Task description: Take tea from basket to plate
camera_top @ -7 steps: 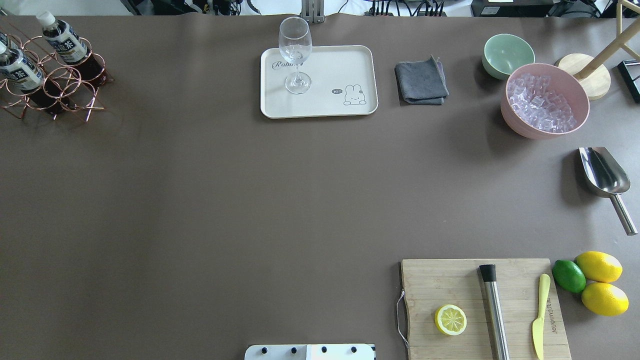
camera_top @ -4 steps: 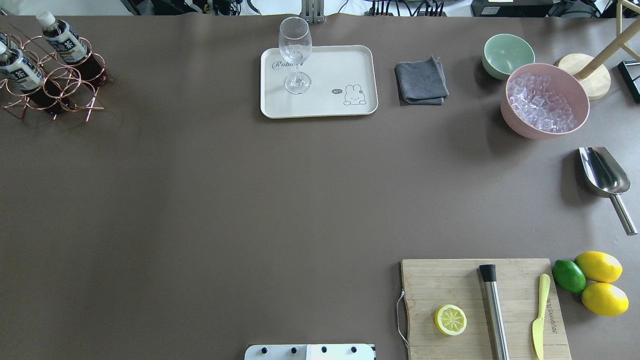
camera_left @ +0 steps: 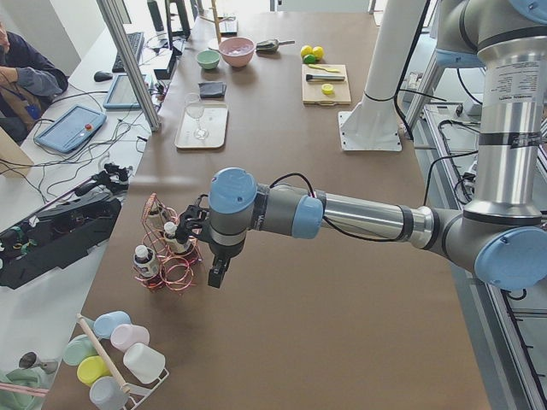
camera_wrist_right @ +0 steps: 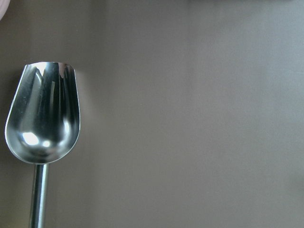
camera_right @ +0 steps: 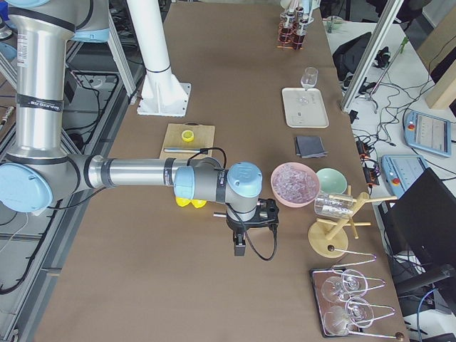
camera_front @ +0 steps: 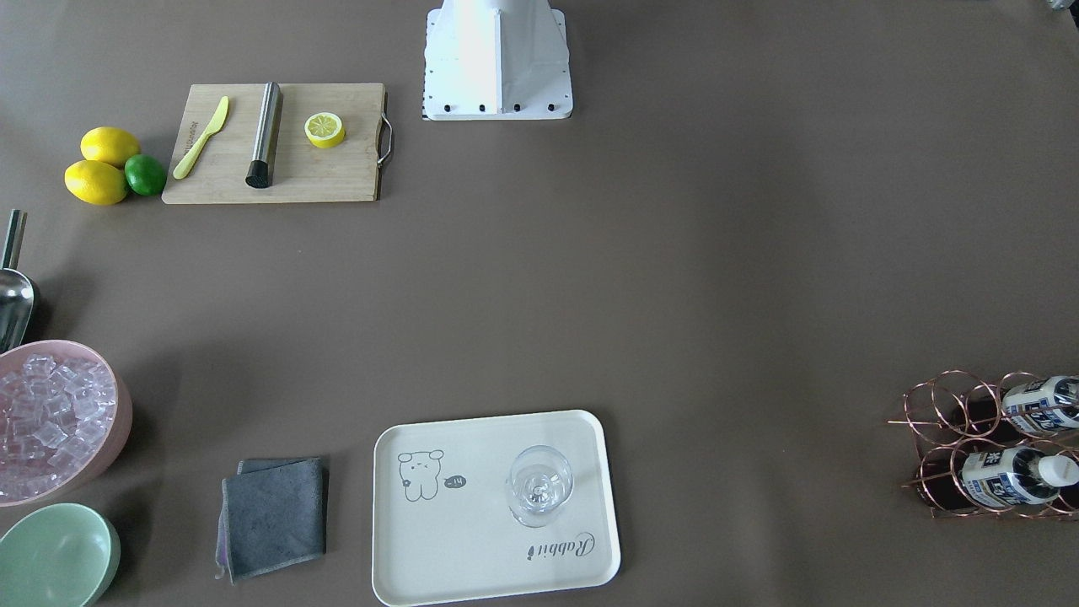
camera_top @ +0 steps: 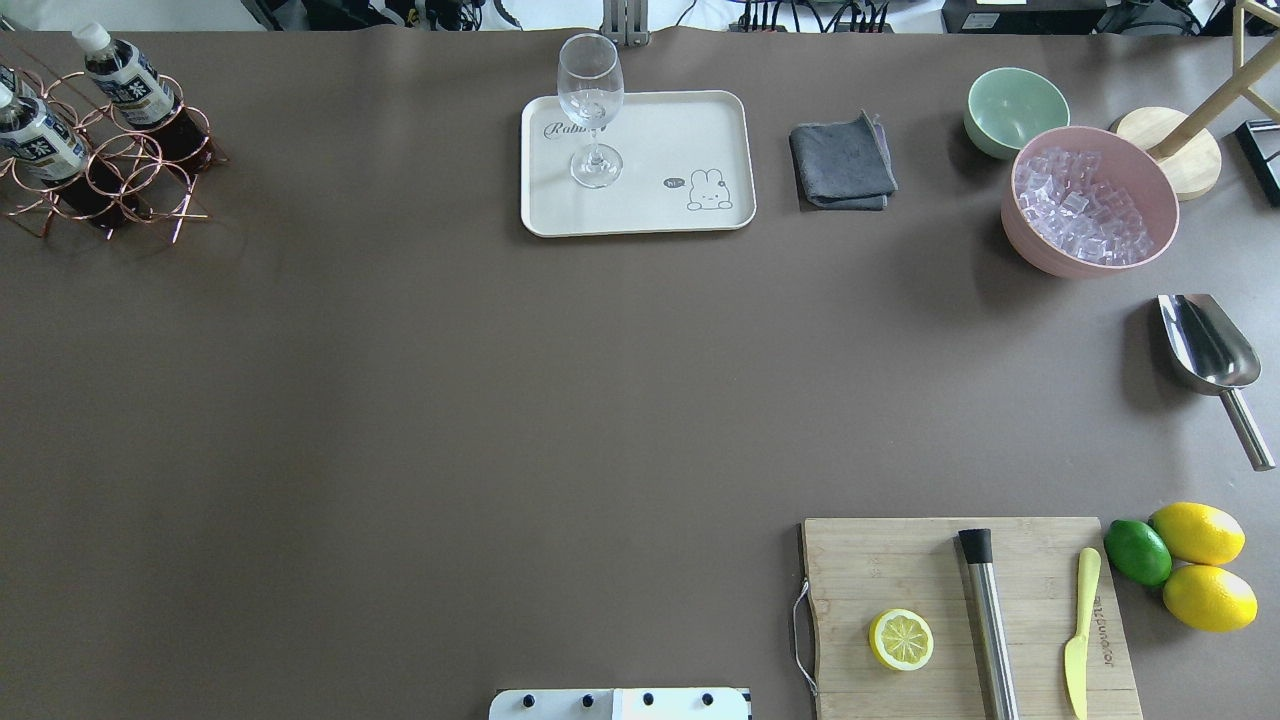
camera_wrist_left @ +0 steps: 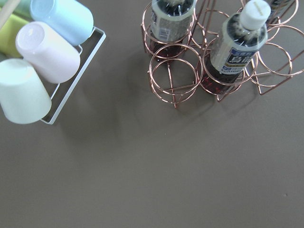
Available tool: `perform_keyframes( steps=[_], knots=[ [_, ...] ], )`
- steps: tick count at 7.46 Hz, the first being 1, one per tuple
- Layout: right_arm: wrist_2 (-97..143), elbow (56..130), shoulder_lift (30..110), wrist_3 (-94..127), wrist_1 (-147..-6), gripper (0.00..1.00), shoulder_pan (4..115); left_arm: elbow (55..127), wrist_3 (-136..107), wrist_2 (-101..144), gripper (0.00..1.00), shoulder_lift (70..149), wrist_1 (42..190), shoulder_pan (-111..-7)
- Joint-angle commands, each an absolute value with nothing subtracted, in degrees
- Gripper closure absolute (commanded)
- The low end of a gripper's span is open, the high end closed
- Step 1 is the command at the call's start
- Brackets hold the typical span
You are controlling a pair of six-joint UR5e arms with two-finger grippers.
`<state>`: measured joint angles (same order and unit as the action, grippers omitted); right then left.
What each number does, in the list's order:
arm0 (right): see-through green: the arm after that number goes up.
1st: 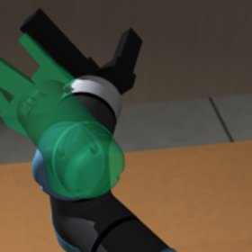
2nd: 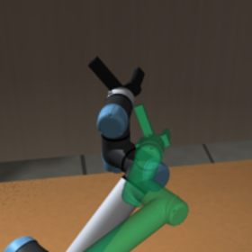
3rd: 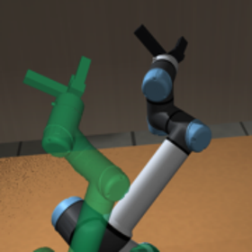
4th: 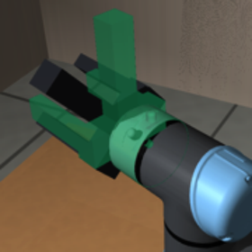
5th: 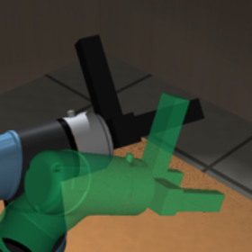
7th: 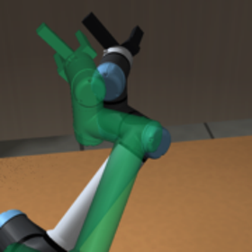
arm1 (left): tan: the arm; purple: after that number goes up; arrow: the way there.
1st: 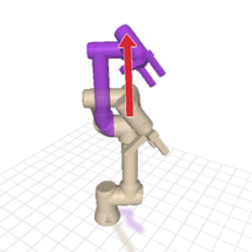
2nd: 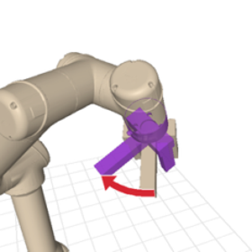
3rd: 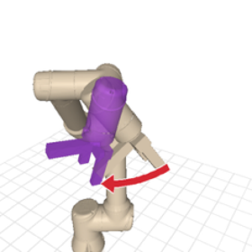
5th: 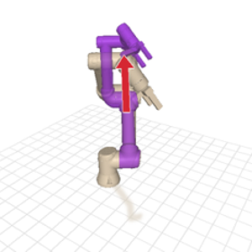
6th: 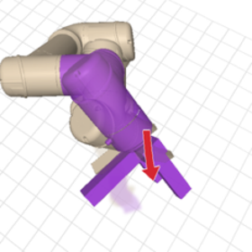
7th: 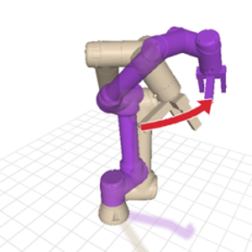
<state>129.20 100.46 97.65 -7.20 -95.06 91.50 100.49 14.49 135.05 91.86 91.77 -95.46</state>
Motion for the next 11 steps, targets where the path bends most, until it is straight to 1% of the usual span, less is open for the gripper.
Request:
perform_keyframes(
  steps=[1, 2, 4, 5, 8, 11],
  knots=[
    [129.20, 100.46, 97.65, -7.21, -95.10, 0.00, 91.49, 96.70, 30.79, 134.91, 0.03, 99.37, 91.23, -95.45],
    [129.20, 100.46, 97.65, -7.21, -95.10, 0.00, 91.49, 95.72, 34.85, 134.91, 0.03, 100.80, 91.32, -95.28],
    [129.20, 100.55, 97.65, -7.21, -95.10, 0.00, 91.49, 88.11, 45.30, 135.00, 0.02, 107.81, 91.23, -95.19],
    [129.20, 100.55, 97.65, -7.21, -95.10, 0.00, 91.49, 86.41, 50.48, 134.91, 0.02, 109.93, 91.23, -94.84],
    [129.20, 100.55, 97.65, -7.21, -95.10, 0.00, 91.49, 85.52, 59.30, 135.09, 0.02, 111.80, 91.58, -92.04],
    [129.20, 100.55, 97.65, -7.21, -95.10, 0.00, 91.58, 85.17, 60.46, 135.53, 0.02, 113.55, 91.84, -89.04]
  ],
)
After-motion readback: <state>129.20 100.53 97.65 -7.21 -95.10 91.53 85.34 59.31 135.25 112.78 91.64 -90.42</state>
